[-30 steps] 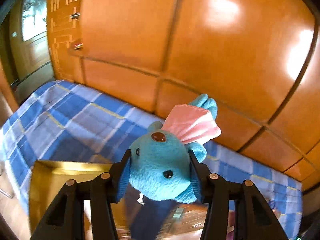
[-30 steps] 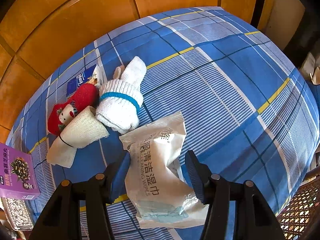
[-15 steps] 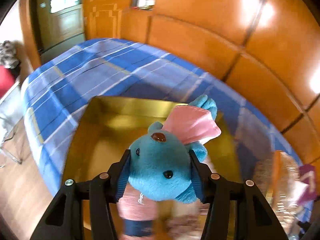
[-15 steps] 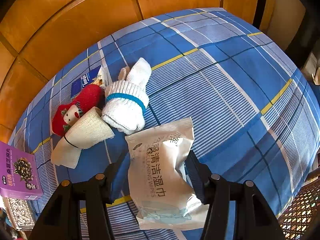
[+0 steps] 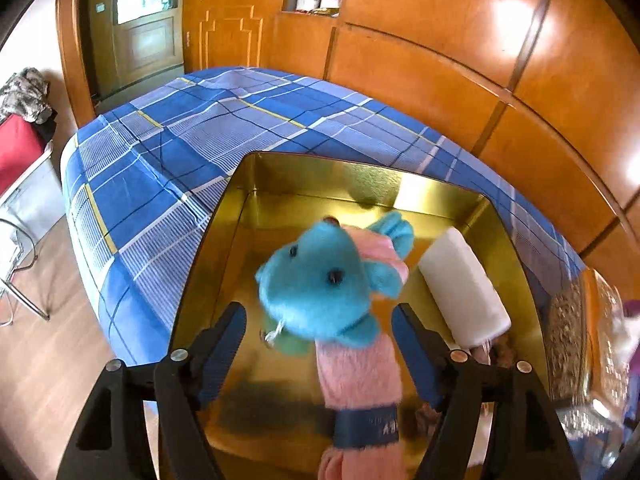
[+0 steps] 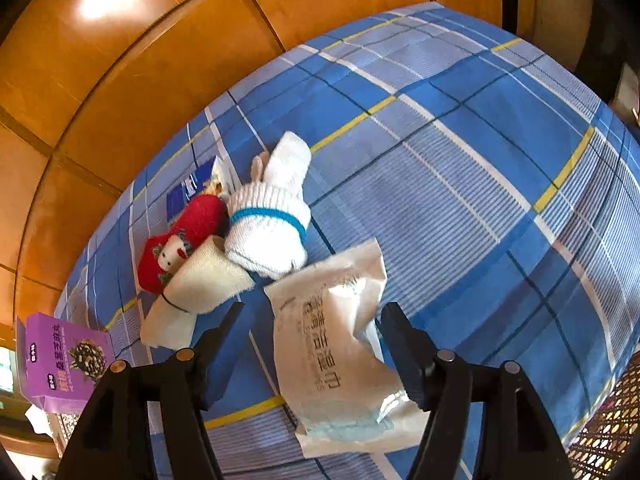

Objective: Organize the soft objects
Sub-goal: 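Drop the blue plush in the tray with left gripper while right grasps the wipes pack, then carry the white wet-wipes pack to the gold tray and release it with the right gripper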

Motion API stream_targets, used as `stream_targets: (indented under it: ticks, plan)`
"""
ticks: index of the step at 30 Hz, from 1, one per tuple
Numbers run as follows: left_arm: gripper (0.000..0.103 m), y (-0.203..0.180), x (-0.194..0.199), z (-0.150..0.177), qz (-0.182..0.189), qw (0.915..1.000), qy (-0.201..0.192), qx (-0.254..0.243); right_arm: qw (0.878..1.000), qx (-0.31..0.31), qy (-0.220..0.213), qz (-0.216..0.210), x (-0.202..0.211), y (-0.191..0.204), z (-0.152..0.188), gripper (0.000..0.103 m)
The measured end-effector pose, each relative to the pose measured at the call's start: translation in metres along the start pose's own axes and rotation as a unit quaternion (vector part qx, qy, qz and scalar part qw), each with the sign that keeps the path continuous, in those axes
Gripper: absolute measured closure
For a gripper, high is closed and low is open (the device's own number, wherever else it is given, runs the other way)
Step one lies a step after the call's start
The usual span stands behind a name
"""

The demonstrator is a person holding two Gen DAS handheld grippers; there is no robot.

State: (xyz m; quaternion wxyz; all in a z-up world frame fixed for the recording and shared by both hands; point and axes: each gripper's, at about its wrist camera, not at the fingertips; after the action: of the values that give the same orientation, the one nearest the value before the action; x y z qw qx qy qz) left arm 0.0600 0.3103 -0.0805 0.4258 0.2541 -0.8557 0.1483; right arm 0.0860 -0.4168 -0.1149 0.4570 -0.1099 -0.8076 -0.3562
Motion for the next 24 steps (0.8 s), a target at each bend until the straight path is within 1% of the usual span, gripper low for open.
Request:
stream_targets:
  ticks: [2,5,6,8,10,12,14,17,18,22,24]
  plan:
    - [0.027,0.001,0.008,0.006,0.01,0.9999,-0.006,-0.003,1.0,0.011,0.007,0.01,0.002,0.002,0.002,0.034]
    - [0.026,0.001,0.02,0.014,0.027,0.9995,-0.014,-0.008,0.998,0.039,0.029,0.039,0.002,0.009,0.004,0.034]
    - [0.026,0.0,0.023,0.016,0.033,0.9993,-0.016,-0.01,0.996,0.056,0.039,0.055,0.001,0.013,0.005,0.034]
    - [0.025,-0.003,0.029,0.021,0.043,0.9988,-0.019,-0.015,0.992,0.083,0.059,0.075,-0.005,0.021,0.007,0.034]
    - [0.025,-0.008,0.035,0.026,0.051,0.9981,-0.023,-0.024,0.985,0.112,0.083,0.1,-0.013,0.028,0.01,0.034]
    - [0.025,-0.014,0.041,0.032,0.056,0.9973,-0.028,-0.037,0.975,0.141,0.11,0.13,-0.025,0.036,0.017,0.034]
    - [0.025,-0.02,0.046,0.038,0.06,0.9961,-0.035,-0.055,0.971,0.153,0.11,0.15,-0.03,0.04,0.021,0.044]
    - [0.025,-0.028,0.053,0.048,0.057,0.9936,-0.048,-0.085,0.967,0.167,0.104,0.164,-0.03,0.046,0.028,0.056]
    - [0.025,-0.029,0.055,0.051,0.056,0.9928,-0.052,-0.092,0.966,0.167,0.102,0.167,-0.029,0.047,0.03,0.057]
    - [0.024,-0.031,0.062,0.06,0.047,0.9904,-0.069,-0.111,0.969,0.162,0.112,0.15,-0.022,0.048,0.039,0.059]
    - [0.021,-0.03,0.065,0.063,0.044,0.9897,-0.073,-0.115,0.969,0.164,0.119,0.142,-0.016,0.048,0.046,0.059]
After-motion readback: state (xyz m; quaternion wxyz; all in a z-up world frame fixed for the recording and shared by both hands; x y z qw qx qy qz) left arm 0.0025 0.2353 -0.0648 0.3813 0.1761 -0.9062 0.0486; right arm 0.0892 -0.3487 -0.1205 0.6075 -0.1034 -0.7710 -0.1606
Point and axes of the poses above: each gripper's, at about its wrist camera, not at the fingertips, and x roughly against the way its jaws point, y to its left, z to its underside, and after that the axes turned 9 degrees about -z, right-handed
